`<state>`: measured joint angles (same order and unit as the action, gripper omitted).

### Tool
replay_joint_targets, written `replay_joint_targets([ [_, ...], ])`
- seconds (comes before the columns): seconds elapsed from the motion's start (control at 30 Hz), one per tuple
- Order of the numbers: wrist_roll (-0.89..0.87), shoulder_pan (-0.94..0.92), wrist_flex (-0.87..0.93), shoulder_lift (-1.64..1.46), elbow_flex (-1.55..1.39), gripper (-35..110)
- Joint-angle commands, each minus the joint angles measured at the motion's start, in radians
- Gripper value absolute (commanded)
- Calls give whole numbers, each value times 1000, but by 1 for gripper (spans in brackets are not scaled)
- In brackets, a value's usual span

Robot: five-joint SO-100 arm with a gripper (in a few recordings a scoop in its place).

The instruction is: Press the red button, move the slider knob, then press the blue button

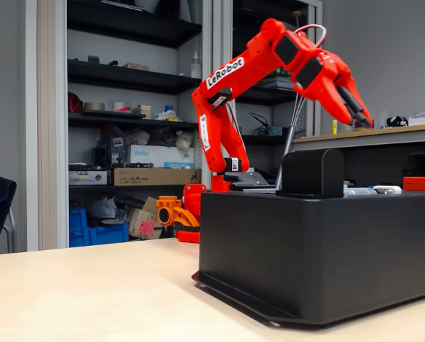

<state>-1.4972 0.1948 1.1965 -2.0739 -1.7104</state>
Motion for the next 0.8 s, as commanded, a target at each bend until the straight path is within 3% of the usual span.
replay_joint_targets([
  [0.0, -21, 2, -49, -123, -81, 6],
  [0.07, -29, -8, -91, -178, -150, 0],
  [0.4, -17, -26, -235, -482, -505, 0],
  [0.77, 14, -94, -149, -801, -738, 0],
])
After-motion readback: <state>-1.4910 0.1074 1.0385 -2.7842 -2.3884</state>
